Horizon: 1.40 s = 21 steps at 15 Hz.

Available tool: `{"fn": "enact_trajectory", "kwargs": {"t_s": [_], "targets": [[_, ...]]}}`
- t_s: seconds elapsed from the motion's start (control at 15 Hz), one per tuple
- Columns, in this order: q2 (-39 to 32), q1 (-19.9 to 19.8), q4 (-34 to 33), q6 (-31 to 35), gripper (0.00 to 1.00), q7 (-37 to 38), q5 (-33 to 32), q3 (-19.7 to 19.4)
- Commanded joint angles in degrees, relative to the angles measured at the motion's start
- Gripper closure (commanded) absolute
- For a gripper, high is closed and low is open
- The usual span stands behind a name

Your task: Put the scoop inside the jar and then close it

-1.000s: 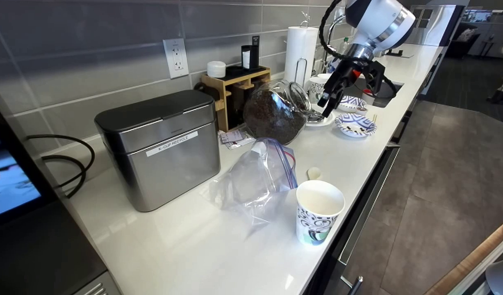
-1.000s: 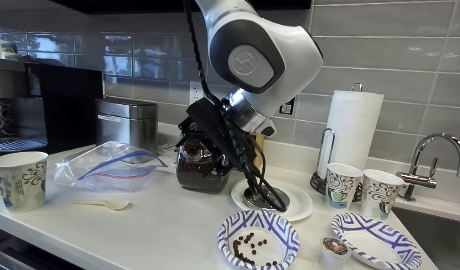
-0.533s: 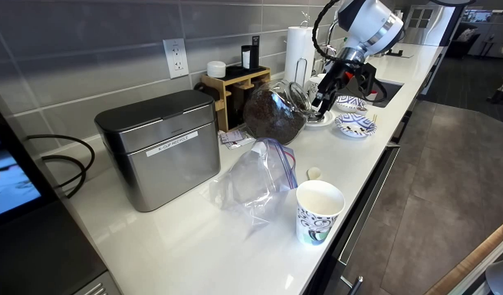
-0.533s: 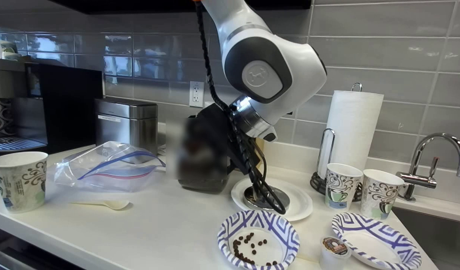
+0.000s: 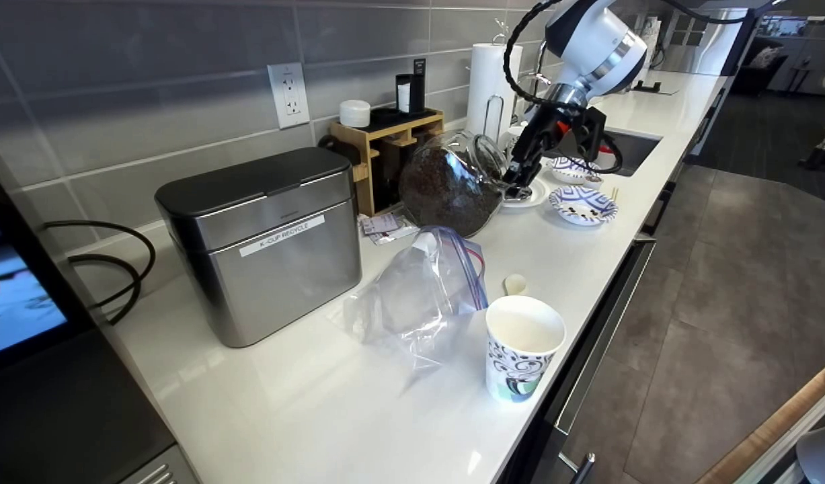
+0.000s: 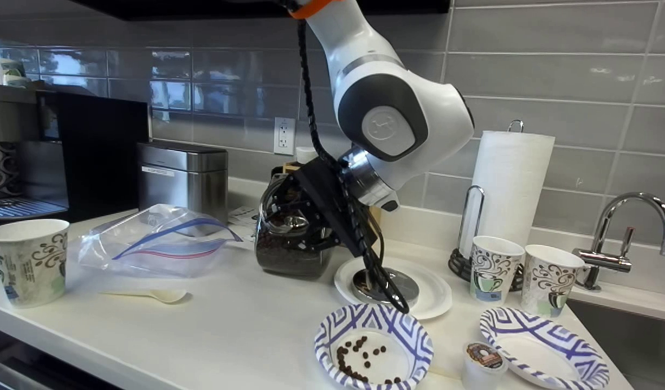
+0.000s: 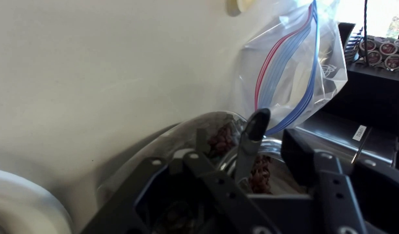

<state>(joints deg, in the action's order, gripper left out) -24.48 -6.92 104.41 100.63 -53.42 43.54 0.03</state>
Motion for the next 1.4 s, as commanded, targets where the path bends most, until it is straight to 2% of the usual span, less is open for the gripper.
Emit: {"fn": "enact_trajectory", "kwargs": {"t_s": [0.0,0.33,0.93,1.33], "targets": [[-2.30,-1.00,-2.27,-2.27,0.69,1.16,1.15,0.85],[-2.93,-1.30,-2.39,-4.41,1.00,2.77,0.85,0.55],[-2.18,-1.45,-2.29,-5.51,0.99,5.60,0.85,0.52],[-0.11,-1.84,-1.50,-5.35,0.99,4.22,1.22,0.53]]}}
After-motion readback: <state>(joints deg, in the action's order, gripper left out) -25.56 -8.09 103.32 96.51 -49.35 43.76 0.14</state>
